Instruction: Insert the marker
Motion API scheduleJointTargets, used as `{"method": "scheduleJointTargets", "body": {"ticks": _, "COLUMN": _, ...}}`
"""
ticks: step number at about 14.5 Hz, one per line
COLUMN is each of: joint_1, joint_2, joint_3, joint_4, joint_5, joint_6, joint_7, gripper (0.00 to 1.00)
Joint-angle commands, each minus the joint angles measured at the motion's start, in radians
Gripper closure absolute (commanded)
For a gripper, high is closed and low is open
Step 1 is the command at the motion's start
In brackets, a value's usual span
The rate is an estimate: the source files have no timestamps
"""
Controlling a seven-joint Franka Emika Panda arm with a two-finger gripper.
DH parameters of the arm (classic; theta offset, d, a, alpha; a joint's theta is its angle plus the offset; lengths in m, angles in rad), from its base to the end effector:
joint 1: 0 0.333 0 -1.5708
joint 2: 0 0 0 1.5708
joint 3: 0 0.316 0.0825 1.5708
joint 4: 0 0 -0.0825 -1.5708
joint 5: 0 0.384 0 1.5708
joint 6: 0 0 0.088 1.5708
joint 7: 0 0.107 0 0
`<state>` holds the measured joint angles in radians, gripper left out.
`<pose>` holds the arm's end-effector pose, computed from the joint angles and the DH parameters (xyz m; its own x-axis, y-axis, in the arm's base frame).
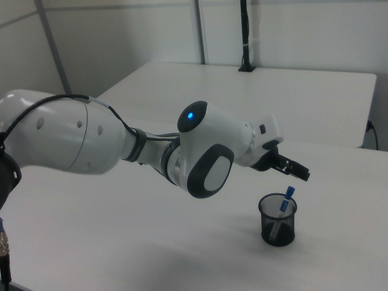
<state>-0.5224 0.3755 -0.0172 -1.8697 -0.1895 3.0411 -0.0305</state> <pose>0.5925 -0.3365 0.4083 0.7014 -0.1607 0.6944 -0.3809 -0.9080 0.1746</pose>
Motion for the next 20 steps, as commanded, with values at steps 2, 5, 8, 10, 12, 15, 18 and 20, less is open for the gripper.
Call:
{"method": "scheduleJointTargets", "body": {"ticks": 2, "joint_1": 0.018, "joint_2": -0.072, "joint_3": 0.009, "joint_4": -0.011, "joint_5": 0.016, "joint_6": -0.048, "joint_7": 0.061, "gripper": 0.00}}
{"method": "scheduleJointTargets", "body": {"ticks": 5, "joint_1": 0.088, "joint_2": -0.217, "joint_3": 0.042, "joint_4": -0.005, "joint_5": 0.016, "joint_6": -0.386, "joint_7": 0.130, "gripper": 0.00}}
{"method": "scheduleJointTargets", "body": {"ticks": 8, "joint_1": 0.192, "joint_2": -0.354, "joint_3": 0.046, "joint_4": 0.006, "joint_5": 0.022, "joint_6": -0.725, "joint_7": 0.242, "gripper": 0.00}}
{"method": "scheduleJointTargets", "body": {"ticks": 10, "joint_1": 0.280, "joint_2": -0.388, "joint_3": 0.046, "joint_4": 0.078, "joint_5": 0.062, "joint_6": -0.960, "joint_7": 0.256, "gripper": 0.00}}
{"method": "scheduleJointTargets", "body": {"ticks": 12, "joint_1": 0.367, "joint_2": -0.399, "joint_3": 0.031, "joint_4": 0.150, "joint_5": 0.108, "joint_6": -1.176, "joint_7": 0.256, "gripper": 0.00}}
{"method": "scheduleJointTargets", "body": {"ticks": 15, "joint_1": 0.467, "joint_2": -0.418, "joint_3": -0.030, "joint_4": 0.165, "joint_5": 0.157, "joint_6": -1.271, "joint_7": 0.254, "gripper": 0.00}}
{"method": "scheduleJointTargets", "body": {"ticks": 18, "joint_1": 0.577, "joint_2": -0.426, "joint_3": -0.122, "joint_4": 0.156, "joint_5": 0.242, "joint_6": -1.286, "joint_7": 0.241, "gripper": 0.00}}
{"method": "scheduleJointTargets", "body": {"ticks": 20, "joint_1": 0.587, "joint_2": -0.416, "joint_3": -0.116, "joint_4": 0.156, "joint_5": 0.229, "joint_6": -1.276, "joint_7": 0.186, "gripper": 0.00}}
